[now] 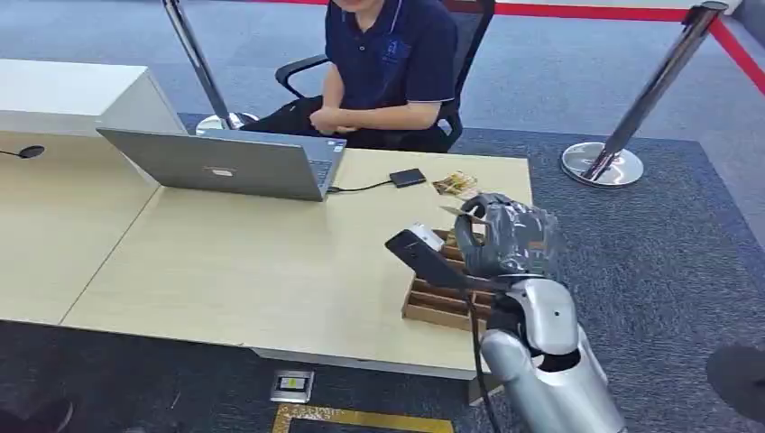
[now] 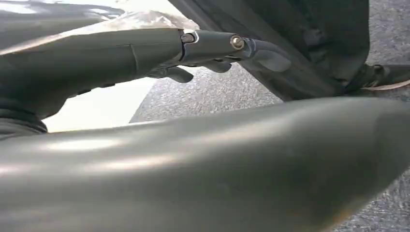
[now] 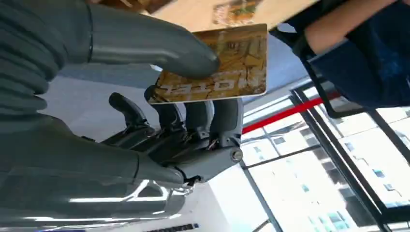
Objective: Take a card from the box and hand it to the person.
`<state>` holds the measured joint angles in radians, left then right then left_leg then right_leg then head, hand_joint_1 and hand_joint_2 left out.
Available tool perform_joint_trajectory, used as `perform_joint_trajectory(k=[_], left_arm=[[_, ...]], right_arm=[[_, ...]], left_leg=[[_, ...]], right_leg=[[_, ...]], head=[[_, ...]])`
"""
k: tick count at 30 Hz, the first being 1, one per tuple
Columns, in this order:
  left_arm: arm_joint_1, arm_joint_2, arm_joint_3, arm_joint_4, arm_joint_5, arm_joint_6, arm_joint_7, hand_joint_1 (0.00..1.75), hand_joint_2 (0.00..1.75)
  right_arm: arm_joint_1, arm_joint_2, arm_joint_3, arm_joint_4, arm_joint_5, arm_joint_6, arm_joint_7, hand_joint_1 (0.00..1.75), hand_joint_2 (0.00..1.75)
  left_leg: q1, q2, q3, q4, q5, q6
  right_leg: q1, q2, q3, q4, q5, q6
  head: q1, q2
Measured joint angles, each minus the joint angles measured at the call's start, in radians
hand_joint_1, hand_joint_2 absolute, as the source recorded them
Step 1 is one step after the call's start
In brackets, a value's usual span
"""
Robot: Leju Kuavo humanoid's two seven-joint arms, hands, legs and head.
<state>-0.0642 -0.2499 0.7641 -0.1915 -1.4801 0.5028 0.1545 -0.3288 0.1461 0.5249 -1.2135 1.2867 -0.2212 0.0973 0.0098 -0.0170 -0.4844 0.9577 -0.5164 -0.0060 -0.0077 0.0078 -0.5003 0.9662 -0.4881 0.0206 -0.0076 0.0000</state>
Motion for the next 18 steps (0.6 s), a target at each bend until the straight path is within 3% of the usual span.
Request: perform_joint_trajectory(k=[6, 18], left_arm=[[-0.003, 0.0, 0.0, 0.0, 0.001, 0.002, 0.0, 0.0, 0.0], [-0.005, 0.0, -0.002, 0.0, 0.004, 0.005, 0.012, 0.0, 0.0]], right_arm=[[-0.127, 0.045, 0.0, 0.107, -0.041, 0.016, -0.008, 1.52, 1.75], [-0.372, 0.146, -0.017, 0.51, -0.051, 0.011, 0.049, 1.5, 1.75]], left_leg=[[0.0, 0.0, 0.0, 0.0, 0.0, -0.001], [0.0, 0.0, 0.0, 0.0, 0.001, -0.001]], right_leg=[[0.0, 0.0, 0.0, 0.001, 0.0, 0.0], [0.0, 0.0, 0.0, 0.001, 0.0, -0.001]], head=[[0.0, 0.0], [0.0, 0.0]])
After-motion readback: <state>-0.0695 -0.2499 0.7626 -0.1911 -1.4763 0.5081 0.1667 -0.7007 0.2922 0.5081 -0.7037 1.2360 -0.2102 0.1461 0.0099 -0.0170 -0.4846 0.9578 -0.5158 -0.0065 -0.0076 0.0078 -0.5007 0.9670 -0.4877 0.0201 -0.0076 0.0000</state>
